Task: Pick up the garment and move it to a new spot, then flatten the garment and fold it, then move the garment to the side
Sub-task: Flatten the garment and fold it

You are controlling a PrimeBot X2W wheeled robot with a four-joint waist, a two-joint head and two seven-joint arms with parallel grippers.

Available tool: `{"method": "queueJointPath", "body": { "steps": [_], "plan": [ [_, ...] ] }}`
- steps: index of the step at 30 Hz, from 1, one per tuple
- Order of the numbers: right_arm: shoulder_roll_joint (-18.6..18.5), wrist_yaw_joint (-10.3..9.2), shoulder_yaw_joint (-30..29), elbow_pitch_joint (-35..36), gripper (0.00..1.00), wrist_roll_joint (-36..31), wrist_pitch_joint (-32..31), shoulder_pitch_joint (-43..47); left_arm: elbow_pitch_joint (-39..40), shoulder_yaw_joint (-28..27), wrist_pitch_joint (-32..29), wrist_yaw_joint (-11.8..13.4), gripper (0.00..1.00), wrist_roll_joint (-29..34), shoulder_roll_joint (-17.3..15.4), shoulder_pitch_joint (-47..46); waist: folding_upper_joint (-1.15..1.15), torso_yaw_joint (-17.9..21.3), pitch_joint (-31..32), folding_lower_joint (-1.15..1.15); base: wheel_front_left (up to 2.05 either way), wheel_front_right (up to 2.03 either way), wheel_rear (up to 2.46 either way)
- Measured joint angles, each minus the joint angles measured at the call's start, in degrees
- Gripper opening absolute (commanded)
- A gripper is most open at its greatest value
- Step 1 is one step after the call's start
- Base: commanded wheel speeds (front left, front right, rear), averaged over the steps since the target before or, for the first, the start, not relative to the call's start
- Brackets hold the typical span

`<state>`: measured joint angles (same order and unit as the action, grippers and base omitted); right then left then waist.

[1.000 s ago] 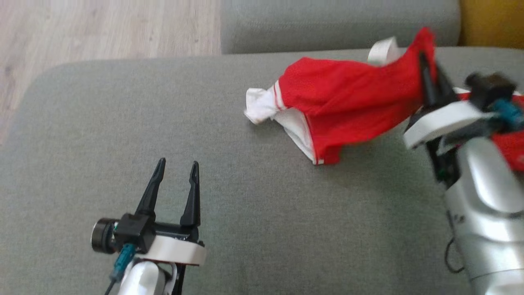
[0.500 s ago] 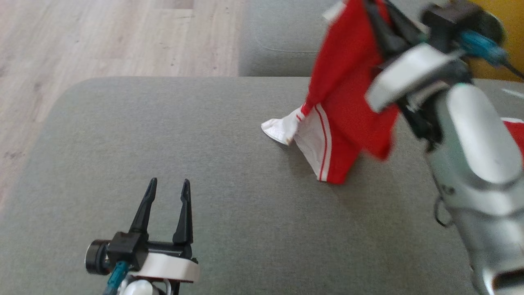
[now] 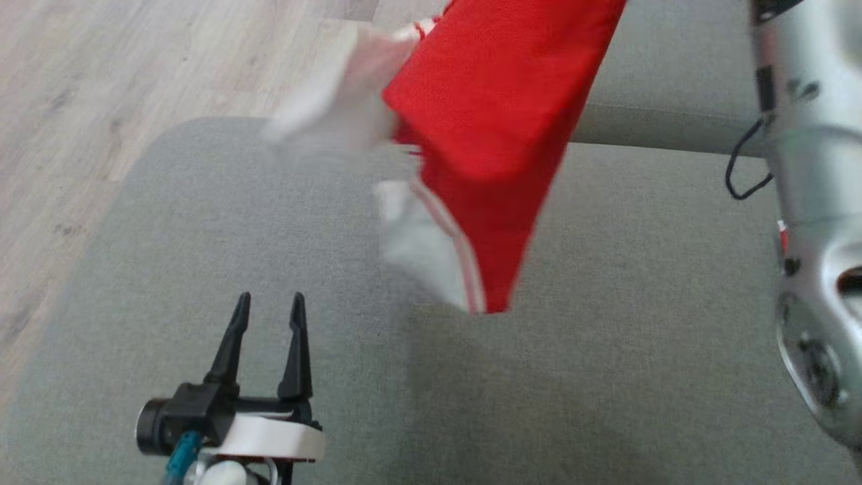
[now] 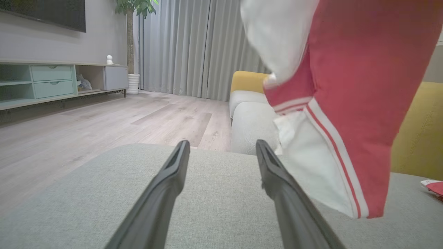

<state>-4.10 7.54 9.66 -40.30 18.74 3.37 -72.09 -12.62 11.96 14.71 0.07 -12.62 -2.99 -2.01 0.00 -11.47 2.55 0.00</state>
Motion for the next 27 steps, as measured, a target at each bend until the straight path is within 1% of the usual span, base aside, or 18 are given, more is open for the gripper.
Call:
{"method": "queueJointPath", "body": {
  "steps": [2, 5, 8, 11, 13, 14, 15, 17, 20, 24, 27],
  "plan": [
    [0.21, 0.0, -5.56, -4.5, 0.0, -0.59, 1.97, -1.15, 0.41, -0.75, 0.01, 0.14, 1.0, 0.0, 0.01, 0.09, 0.0, 0.43, -0.4, 0.0, 0.0, 0.0, 0.0],
    [-0.53, 0.0, -13.81, -11.14, 0.0, -4.44, 3.21, -0.69, 1.14, -1.14, 0.01, 0.7, 1.0, -0.23, 0.01, 0.14, 0.0, 1.47, -1.16, -0.01, 0.0, 0.0, 0.0],
    [-3.74, 0.0, -16.85, -15.16, 0.0, -9.17, 3.2, 3.73, 1.58, -1.03, 0.0, 1.05, 1.0, -0.52, 0.02, 0.1, 0.0, 2.51, -2.27, -0.01, 0.0, 0.0, 0.0],
    [-6.08, 0.0, -18.8, -18.79, 0.0, -11.98, 2.93, 11.68, 1.7, -1.04, 0.0, 1.18, 1.0, -0.52, 0.02, -0.04, 0.0, 3.69, -3.6, -0.01, 0.0, 0.0, 0.0],
    [-6.97, 0.0, -20.17, -22.04, 0.0, -13.06, 1.49, 16.99, 1.66, -1.01, 0.0, 1.12, 1.0, -0.49, 0.03, -0.25, 0.0, 4.65, -4.43, -0.02, 0.0, 0.0, 0.0],
    [-7.27, 0.0, -20.74, -23.17, 0.42, -13.56, 1.44, 19.2, 1.65, -0.98, 0.0, 1.1, 1.0, -0.41, 0.03, -0.47, 0.0, 5.08, -4.84, -0.01, 0.0, 0.0, 0.0],
    [-7.58, 0.0, -21.46, -24.14, 1.0, -13.92, 1.42, 20.92, 1.62, -0.93, 0.0, 1.05, 1.0, -0.4, 0.05, -0.84, 0.0, 5.5, -5.26, -0.01, 0.0, 0.0, 0.0],
    [-7.81, 0.0, -22.1, -24.42, 1.0, -14.73, 2.7, 22.39, 1.57, -0.92, 0.0, 0.92, 1.0, -0.4, 0.07, -1.87, 0.0, 6.25, -5.89, -0.02, 0.0, 0.0, 0.0],
    [-7.23, 0.0, -22.07, -23.68, 1.0, -14.91, 5.03, 21.37, 1.54, -0.92, 0.01, 0.86, 1.0, 0.04, 0.09, -3.17, 0.0, 7.32, -6.32, -0.01, 0.0, 0.0, 0.0],
    [-6.06, 0.0, -19.79, -21.83, 1.0, -14.96, 6.91, 20.67, 1.21, -0.75, 0.01, 0.41, 1.0, 0.54, 0.14, -3.54, 0.0, 7.9, -6.16, -0.01, 0.0, 0.0, 0.0],
    [-4.33, 0.0, -16.97, -18.85, 1.0, -12.88, 8.22, 21.13, 1.04, -0.68, 0.0, 0.4, 1.0, 0.54, 0.14, -3.54, 0.0, 8.26, -5.71, -0.01, 0.0, 0.0, 0.0]
  ]
}}
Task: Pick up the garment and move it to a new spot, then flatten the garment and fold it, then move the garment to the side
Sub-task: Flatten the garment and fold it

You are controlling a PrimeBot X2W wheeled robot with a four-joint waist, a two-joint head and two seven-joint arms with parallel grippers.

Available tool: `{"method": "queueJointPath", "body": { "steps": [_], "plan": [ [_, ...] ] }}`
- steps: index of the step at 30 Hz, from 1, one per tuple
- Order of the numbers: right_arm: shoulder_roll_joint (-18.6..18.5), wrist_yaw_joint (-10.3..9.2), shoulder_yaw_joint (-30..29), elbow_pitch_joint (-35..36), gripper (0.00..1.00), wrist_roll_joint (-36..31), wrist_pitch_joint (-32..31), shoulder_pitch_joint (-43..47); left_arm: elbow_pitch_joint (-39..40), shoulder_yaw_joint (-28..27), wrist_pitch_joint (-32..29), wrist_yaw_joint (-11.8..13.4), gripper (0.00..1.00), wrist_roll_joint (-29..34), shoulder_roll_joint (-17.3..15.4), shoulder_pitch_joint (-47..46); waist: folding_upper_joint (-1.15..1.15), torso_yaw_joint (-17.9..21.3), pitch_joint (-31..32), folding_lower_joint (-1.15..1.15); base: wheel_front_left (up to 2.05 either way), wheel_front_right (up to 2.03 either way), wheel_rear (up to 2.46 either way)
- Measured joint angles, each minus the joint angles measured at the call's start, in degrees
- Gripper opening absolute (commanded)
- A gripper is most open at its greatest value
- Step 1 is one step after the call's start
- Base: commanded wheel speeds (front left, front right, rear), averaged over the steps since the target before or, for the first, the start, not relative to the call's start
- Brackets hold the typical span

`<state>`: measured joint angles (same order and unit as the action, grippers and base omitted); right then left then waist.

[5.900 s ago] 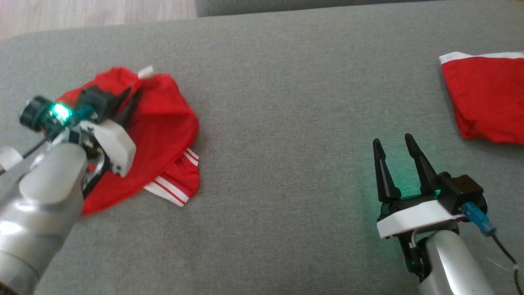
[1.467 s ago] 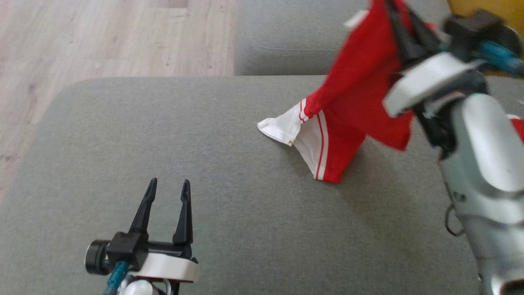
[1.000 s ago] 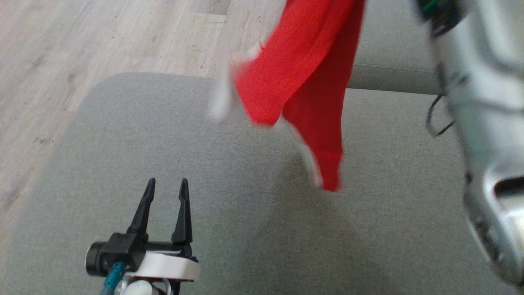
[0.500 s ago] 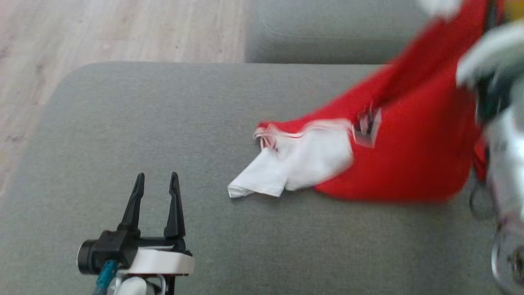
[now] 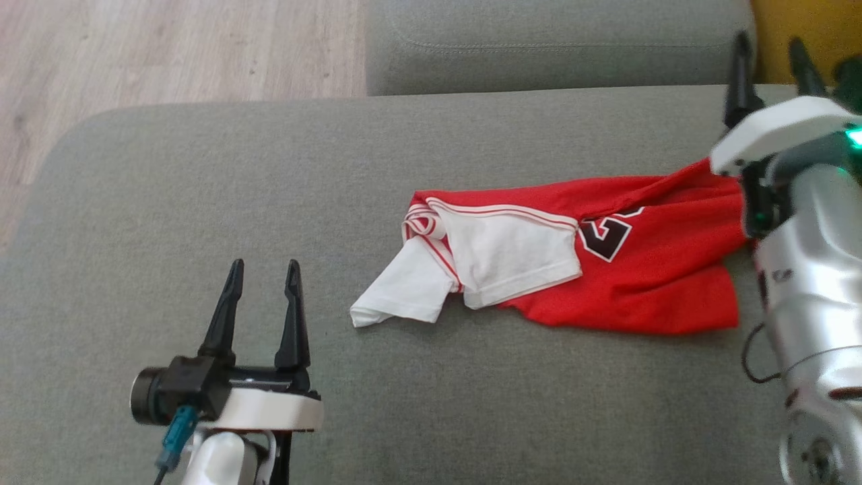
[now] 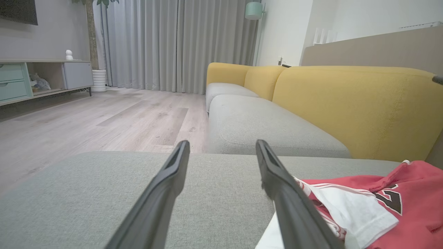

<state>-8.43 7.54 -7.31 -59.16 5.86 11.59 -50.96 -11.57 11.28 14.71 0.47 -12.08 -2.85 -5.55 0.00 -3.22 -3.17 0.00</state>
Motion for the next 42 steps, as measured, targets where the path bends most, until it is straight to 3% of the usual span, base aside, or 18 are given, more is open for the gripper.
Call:
{"method": "queueJointPath", "body": {
  "steps": [6, 16, 24, 31, 38, 42],
  "plan": [
    [1.66, 0.0, 6.58, 13.88, 1.0, 4.8, 1.66, 7.75, -0.27, 0.48, 0.01, -0.98, 1.0, 0.64, 0.0, 0.06, 0.0, 1.64, 0.72, 0.0, 0.0, 0.0, 0.0],
    [4.95, 0.0, 2.5, 42.65, 1.0, 3.54, 2.63, 40.12, -0.26, 3.64, 0.01, -2.0, 1.0, 1.54, -0.03, -0.67, 0.0, 7.27, 0.48, 0.01, 0.0, 0.0, 0.0],
    [5.8, 0.0, 3.74, 50.14, 1.0, 4.05, 2.02, 45.93, -3.07, 12.55, 0.02, -3.52, 1.0, 2.05, 0.02, -8.29, 0.0, 13.52, -1.46, 0.0, 0.0, 0.0, 0.0],
    [5.8, 0.0, 3.55, 50.64, 1.0, 6.97, 2.04, 45.92, -12.98, 22.87, -4.65, -5.58, 1.0, 3.04, 0.05, -15.85, 0.0, 19.37, -4.43, 0.0, 0.0, 0.0, 0.0],
    [5.81, 0.0, 3.85, 49.46, 1.0, 8.78, 2.61, 45.68, -20.27, 26.68, -5.89, -4.95, 1.0, 3.59, 0.04, -20.15, 0.0, 23.42, -7.72, 0.0, 0.0, 0.0, 0.0],
    [5.84, 0.0, 4.15, 48.68, 1.0, 9.62, 2.63, 45.28, -24.99, 26.73, -5.82, -2.38, 1.0, 4.76, -0.04, -21.95, 0.0, 25.32, -9.08, -0.01, 0.0, 0.0, 0.0]
  ]
}}
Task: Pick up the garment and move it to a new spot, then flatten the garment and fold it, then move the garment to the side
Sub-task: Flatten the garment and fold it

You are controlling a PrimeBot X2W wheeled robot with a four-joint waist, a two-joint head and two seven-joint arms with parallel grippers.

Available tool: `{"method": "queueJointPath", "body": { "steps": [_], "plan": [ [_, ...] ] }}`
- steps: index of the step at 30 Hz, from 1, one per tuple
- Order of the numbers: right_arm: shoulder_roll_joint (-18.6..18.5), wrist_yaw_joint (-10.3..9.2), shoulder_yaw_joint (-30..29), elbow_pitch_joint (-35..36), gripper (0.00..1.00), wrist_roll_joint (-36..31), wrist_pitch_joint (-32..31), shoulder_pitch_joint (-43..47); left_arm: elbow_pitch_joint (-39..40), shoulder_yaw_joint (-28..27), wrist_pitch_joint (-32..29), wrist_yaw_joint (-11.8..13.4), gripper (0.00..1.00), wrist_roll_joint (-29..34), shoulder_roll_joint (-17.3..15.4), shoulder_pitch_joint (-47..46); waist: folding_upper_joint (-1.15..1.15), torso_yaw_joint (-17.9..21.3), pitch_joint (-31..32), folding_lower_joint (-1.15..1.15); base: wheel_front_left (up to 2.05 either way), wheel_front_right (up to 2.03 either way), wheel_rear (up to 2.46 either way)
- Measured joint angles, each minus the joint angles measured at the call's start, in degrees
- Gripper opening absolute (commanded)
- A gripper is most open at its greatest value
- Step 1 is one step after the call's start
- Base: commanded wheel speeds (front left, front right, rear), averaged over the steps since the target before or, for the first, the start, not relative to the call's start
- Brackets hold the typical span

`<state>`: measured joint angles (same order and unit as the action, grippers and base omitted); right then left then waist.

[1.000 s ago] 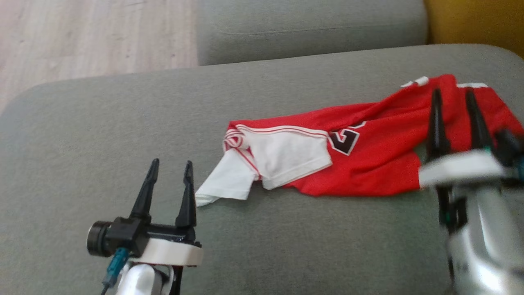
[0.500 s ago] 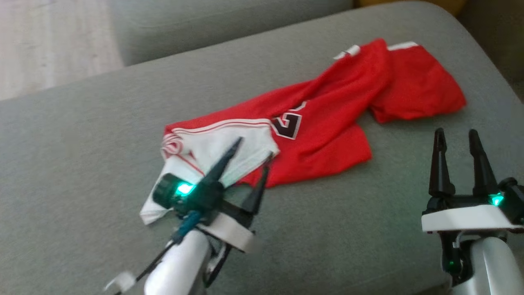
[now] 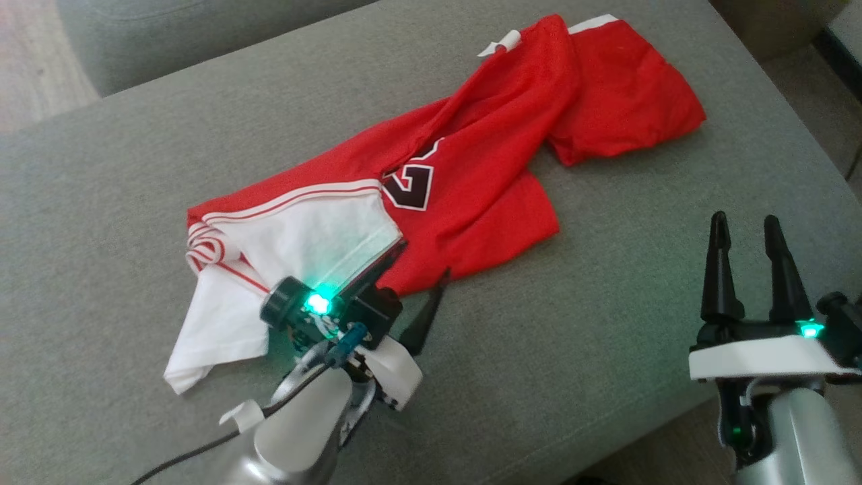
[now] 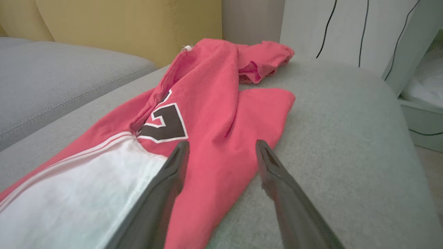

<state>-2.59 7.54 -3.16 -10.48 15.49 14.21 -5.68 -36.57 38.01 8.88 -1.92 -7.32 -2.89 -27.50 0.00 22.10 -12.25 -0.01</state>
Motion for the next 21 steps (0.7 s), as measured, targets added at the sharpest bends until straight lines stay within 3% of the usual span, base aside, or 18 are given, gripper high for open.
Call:
{"method": "queueJointPath", "body": {
  "steps": [7, 16, 17, 18, 19, 20, 21],
  "plan": [
    [0.0, 0.0, 0.8, -0.31, 1.0, 0.68, 0.15, -1.43, -5.17, -1.21, 0.83, 4.52, 1.0, 1.31, -1.0, -3.59, 0.0, 1.81, -0.91, 0.0, 0.0, 0.0, 0.0],
    [0.0, 0.0, 0.94, -0.16, 1.0, 1.18, 0.15, -1.42, -10.53, -1.24, 0.7, 4.87, 1.0, 1.31, -1.07, -5.13, 0.0, 2.95, -1.3, 0.01, 0.0, 0.0, 0.0],
    [0.0, 0.0, 0.94, -0.14, 1.0, 1.18, 0.15, -1.42, -10.87, -1.23, 0.75, 4.87, 0.59, 1.29, -1.05, -5.14, 0.0, 2.96, -1.31, 0.01, 0.0, 0.0, 0.0],
    [0.0, 0.0, 0.93, -0.13, 1.0, 1.18, 0.15, -1.42, -11.24, -1.23, 0.77, 4.87, 0.59, 1.1, -1.04, -5.17, 0.0, 2.96, -1.3, 0.01, 0.0, 0.0, 0.0],
    [0.0, 0.0, 0.92, -0.11, 1.0, 1.18, 0.15, -1.42, -11.59, -1.23, 0.78, 4.87, 0.15, 0.87, -1.04, -5.24, 0.0, 2.91, -1.28, 0.01, 0.0, 0.0, 0.0],
    [0.0, 0.0, 0.89, -0.11, 1.0, 1.18, 0.15, -1.41, -11.84, -1.24, 0.91, 4.87, 0.0, 0.63, -1.04, -5.35, 0.0, 2.84, -1.27, 0.01, 0.0, 0.0, 0.0],
    [0.0, 0.0, 0.89, -0.12, 1.0, 1.18, 0.16, -1.41, -12.05, -1.24, 1.35, 4.87, 0.0, 0.51, -1.04, -5.57, 0.0, 2.73, -1.25, 0.01, 0.0, 0.0, 0.0]
  ]
}}
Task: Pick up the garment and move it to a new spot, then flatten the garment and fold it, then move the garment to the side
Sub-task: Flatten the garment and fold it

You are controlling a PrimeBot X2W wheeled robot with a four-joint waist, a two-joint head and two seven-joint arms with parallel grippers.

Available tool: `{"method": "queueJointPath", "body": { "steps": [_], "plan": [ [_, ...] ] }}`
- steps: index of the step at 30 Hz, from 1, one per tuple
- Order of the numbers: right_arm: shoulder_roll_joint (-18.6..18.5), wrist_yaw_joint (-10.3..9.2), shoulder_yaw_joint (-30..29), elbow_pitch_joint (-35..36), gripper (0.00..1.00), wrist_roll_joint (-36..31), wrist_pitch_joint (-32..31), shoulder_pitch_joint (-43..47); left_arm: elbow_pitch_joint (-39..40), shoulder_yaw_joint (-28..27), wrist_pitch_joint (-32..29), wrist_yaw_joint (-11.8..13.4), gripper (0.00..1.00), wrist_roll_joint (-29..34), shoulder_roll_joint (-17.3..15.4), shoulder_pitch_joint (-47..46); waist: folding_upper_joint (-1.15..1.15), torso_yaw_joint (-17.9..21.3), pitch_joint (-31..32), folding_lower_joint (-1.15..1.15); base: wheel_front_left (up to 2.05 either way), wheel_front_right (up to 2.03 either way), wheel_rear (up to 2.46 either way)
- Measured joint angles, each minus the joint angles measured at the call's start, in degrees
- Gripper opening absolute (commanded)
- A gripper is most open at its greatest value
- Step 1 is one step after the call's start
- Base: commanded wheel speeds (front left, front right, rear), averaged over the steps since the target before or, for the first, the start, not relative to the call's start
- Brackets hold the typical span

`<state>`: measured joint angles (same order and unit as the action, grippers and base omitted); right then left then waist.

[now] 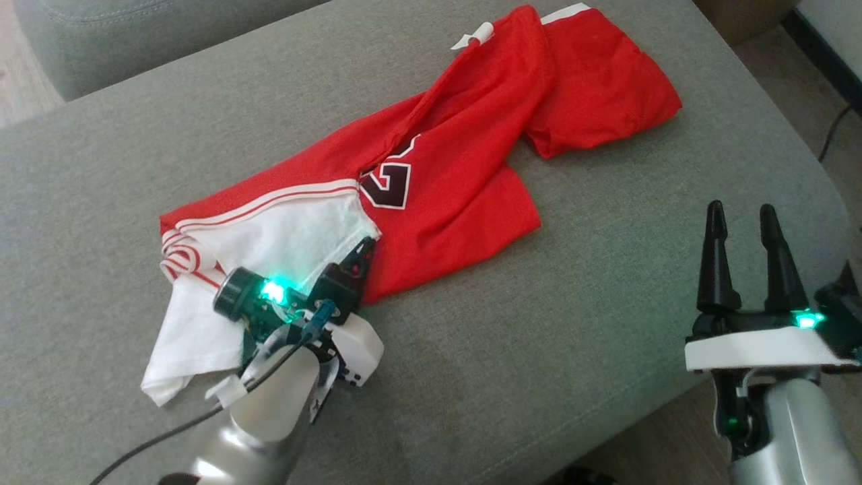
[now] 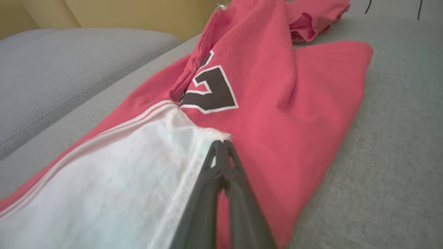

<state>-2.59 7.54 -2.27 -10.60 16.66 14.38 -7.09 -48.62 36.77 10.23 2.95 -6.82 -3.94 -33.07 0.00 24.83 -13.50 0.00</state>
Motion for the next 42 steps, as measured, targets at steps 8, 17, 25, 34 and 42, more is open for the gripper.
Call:
{"method": "queueJointPath", "body": {
  "steps": [8, 17, 25, 34, 42],
  "plan": [
    [0.0, 0.0, -0.25, 0.01, 1.0, -0.01, 0.0, 0.02, 2.64, -1.1, 2.52, -0.55, 0.0, -1.19, -1.43, -3.0, 0.0, -1.35, 0.94, 0.0, 0.0, 0.0, 0.0],
    [0.0, 0.0, 0.18, -0.01, 1.0, 0.01, 0.0, 0.34, 12.16, -3.24, -1.6, -4.78, 0.0, -1.54, -9.66, -11.9, 0.0, -3.37, 1.94, 0.0, 0.0, 0.0, 0.0],
    [0.01, 0.0, 2.52, 0.0, 1.0, 0.76, 0.0, 0.14, 16.48, -3.8, -8.81, -8.15, 0.0, -1.09, -18.18, -19.7, 0.0, -3.2, 0.22, 0.0, 0.0, 0.0, 0.0],
    [0.0, 0.0, 3.24, 0.31, 1.0, 1.48, 0.0, -0.51, 18.46, -3.53, -8.65, -8.38, 0.0, -3.54, -19.78, -19.57, 0.0, -2.68, -0.92, 0.0, 0.0, 0.0, 0.0],
    [0.0, 0.0, 4.21, 0.68, 1.0, -1.01, 0.0, -0.49, 22.59, -8.0, -3.28, -2.78, 0.0, -9.99, -16.93, -9.84, 0.0, -6.29, 1.2, 0.0, 0.0, 0.0, 0.0]
  ]
}}
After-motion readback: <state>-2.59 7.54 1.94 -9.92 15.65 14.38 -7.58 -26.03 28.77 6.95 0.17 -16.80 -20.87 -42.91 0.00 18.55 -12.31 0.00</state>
